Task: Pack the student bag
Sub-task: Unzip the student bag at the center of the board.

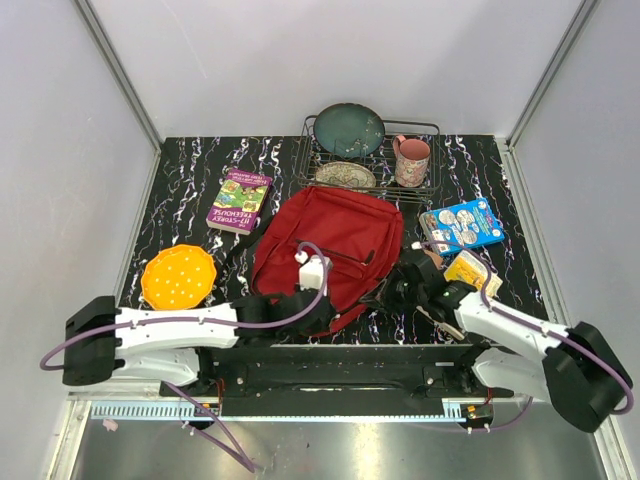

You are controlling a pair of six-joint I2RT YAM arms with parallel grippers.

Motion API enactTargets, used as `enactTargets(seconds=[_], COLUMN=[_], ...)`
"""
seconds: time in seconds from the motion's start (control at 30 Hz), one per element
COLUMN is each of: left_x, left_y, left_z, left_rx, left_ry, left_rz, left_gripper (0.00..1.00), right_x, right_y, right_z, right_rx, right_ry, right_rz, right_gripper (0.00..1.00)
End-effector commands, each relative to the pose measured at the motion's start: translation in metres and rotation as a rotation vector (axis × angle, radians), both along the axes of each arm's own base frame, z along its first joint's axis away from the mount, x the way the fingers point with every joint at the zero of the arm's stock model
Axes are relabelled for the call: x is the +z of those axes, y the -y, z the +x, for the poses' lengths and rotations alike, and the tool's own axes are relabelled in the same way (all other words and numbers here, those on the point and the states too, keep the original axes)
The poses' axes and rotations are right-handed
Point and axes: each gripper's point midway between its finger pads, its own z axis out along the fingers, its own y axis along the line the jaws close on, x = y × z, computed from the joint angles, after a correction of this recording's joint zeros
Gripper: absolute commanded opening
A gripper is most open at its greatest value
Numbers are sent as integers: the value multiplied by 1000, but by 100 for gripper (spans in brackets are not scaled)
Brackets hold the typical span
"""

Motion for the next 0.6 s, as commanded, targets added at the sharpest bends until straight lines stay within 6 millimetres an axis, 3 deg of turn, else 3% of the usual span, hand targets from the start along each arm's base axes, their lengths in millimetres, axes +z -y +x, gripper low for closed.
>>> enactTargets(seconds=[0.0, 0.27, 0.37, 0.57], left_x=[10, -13, -11, 12], left_y=[-32, -89, -92, -78], left_z=[7, 0, 0, 6], left_rx=[141, 306, 304, 240], left_ry=[31, -37, -28, 30], left_rz=[-45, -52, -66, -36], left_gripper=[0, 0, 0, 0], right_x=[24, 22, 27, 26], right_y=[21, 45, 40, 31], right_z=[33, 44, 41, 34], right_rx=[-110, -162, -127, -70], right_ry=[194, 245, 262, 266], right_rz=[-105, -227, -205, -153], right_gripper=[0, 0, 0, 1])
